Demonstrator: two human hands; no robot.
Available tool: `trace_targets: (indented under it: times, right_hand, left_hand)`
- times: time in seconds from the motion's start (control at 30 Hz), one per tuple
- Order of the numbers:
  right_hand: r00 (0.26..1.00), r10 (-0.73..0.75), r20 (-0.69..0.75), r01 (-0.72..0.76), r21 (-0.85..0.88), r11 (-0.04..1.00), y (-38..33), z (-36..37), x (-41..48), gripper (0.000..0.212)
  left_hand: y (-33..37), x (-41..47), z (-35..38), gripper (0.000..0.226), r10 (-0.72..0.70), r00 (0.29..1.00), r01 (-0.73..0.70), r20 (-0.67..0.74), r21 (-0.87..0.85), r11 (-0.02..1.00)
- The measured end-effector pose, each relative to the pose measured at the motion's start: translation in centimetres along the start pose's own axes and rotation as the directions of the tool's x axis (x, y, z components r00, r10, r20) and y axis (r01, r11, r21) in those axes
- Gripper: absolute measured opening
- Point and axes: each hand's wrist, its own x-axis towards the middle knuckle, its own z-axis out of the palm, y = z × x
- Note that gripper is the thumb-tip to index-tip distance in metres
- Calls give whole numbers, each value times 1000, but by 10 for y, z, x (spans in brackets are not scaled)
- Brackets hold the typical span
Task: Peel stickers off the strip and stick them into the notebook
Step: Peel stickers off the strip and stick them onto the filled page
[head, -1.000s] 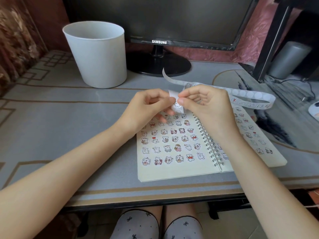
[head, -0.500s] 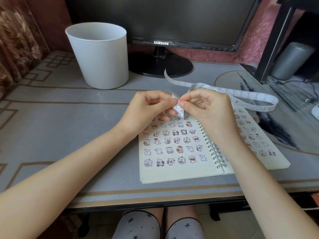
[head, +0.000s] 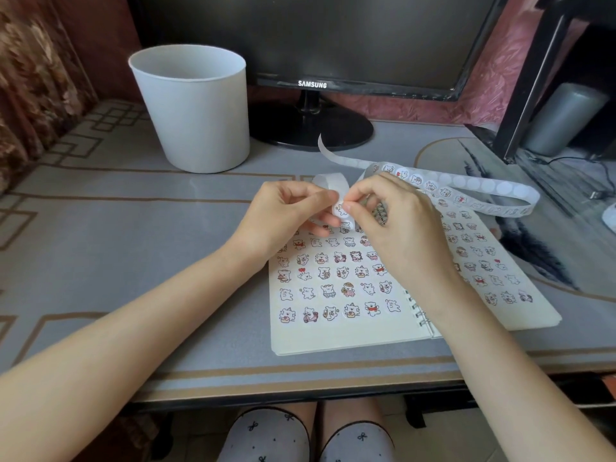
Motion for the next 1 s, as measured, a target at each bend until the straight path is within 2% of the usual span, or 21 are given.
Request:
trace_targets:
  times: [0.17, 0.27, 0.33, 0.4, 0.5, 0.57, 0.63, 0.8, 1.0]
  right_hand:
    - [997, -69, -25, 67, -64, 996, 0, 2, -1, 5]
    - [998, -58, -5, 58, -10, 998, -6, -2, -5, 4]
    - [998, 26, 56, -32, 110, 993, -14, -7, -10, 5]
    - [972, 133, 191, -185, 290, 939, -26, -13, -17, 4]
    - [866, 175, 468, -396, 428, 812, -44, -21, -33, 3]
    - [783, 161, 600, -478, 417, 773, -52, -21, -44, 2]
    - [750, 183, 636, -511, 381, 771, -55, -17, -52, 2]
    - [708, 243, 663, -556, 313, 770, -58, -11, -55, 3]
    - [716, 250, 652, -539, 287, 792, -62, -10, -57, 3]
  left_hand:
    - [-1, 0, -2, 15, -31, 999, 31, -13, -2, 1000]
    - [-1, 0, -2, 16, -53, 998, 53, -15, 20, 998]
    - [0, 0, -3, 17, -69, 997, 70, -18, 21, 997]
    - [1, -1, -2, 20, -70, 997, 70, -14, 26, 997]
    - [1, -1, -1, 25, -66, 998, 66, -8, 52, 996]
    - [0, -1, -1, 26, -64, 998, 65, -10, 63, 996]
    - [0, -1, -2, 24, -68, 998, 69, -10, 58, 996]
    - [2, -2, 0, 21, -71, 997, 71, 1, 61, 996]
    - [-1, 0, -2, 21, -63, 998, 63, 3, 52, 997]
